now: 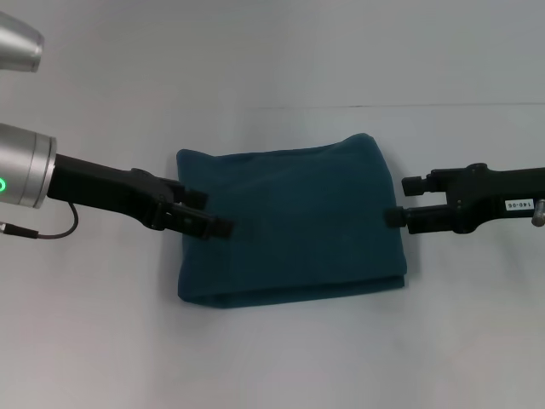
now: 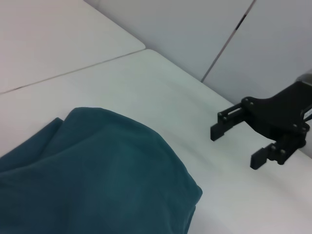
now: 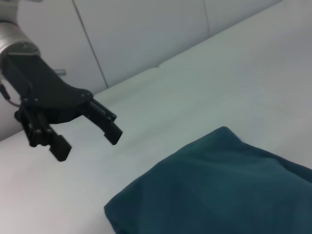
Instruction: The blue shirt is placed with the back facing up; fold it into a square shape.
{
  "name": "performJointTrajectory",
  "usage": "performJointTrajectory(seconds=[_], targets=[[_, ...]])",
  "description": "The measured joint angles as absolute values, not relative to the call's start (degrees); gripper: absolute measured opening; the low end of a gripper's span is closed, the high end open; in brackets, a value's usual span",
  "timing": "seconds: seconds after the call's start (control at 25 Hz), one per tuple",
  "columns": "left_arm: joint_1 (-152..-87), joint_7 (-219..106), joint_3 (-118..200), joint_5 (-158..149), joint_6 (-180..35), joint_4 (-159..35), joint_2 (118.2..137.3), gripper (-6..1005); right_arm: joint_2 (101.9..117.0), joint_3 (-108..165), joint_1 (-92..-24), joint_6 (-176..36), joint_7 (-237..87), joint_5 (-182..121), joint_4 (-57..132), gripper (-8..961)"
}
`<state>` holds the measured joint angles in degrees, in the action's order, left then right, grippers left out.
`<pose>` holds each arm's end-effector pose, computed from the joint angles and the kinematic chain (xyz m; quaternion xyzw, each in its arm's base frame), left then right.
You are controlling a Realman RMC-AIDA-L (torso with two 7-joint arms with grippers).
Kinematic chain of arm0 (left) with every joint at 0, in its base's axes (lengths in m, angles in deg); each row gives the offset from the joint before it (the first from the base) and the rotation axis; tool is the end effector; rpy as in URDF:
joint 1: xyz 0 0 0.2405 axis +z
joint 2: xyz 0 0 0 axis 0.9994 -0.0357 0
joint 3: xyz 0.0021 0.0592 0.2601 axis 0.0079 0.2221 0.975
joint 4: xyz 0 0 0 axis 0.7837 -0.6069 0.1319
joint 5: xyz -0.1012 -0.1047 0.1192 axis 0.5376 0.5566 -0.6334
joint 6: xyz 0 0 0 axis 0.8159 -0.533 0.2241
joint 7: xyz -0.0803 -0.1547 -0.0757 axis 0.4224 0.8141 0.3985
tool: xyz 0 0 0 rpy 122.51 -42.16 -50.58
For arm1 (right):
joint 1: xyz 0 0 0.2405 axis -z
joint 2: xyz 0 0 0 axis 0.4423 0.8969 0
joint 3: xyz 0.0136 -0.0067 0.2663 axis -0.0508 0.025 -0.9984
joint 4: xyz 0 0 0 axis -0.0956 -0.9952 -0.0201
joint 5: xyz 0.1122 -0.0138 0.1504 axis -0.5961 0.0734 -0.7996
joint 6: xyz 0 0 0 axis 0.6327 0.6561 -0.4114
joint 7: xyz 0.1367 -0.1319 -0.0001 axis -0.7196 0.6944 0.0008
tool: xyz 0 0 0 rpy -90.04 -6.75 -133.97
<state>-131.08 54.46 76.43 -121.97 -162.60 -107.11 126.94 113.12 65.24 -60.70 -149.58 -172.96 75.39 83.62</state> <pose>-0.1970 0.3695 -0.0100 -0.9397 -0.3173 -0.1207 0.0405 0.2246 0.3684 -0.0142 -0.9425 0.2638 0.1568 0.1321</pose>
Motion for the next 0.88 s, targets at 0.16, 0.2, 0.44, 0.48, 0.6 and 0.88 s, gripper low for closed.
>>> performJointTrajectory(seconds=[0.16,0.2,0.44,0.48,0.6,0.88], targets=[[-130.8,54.6,76.5,-121.7,-163.0,-107.2,126.95,919,113.22,65.3,-60.7,-148.7,-173.1,75.3,83.6,791],[-130.8,54.7,76.5,-121.7,-163.1,-107.2,126.95,919,113.26,65.3,-60.7,-148.4,-173.1,75.3,83.6,790],[-130.8,54.9,76.5,-121.7,-163.1,-107.2,126.92,919,113.33,65.4,-61.0,-147.1,-172.9,75.3,83.6,790],[-130.8,54.9,76.5,-121.7,-163.1,-107.2,126.92,919,113.40,65.5,-61.1,-147.0,-172.9,75.3,83.6,790],[-130.8,55.0,76.5,-121.8,-163.1,-107.2,126.92,920,113.77,65.5,-61.2,-146.7,-172.9,75.3,83.6,790],[-130.7,54.9,76.6,-121.7,-163.2,-107.7,127.26,919,114.14,65.4,-61.5,-145.6,-172.9,75.0,83.6,790]])
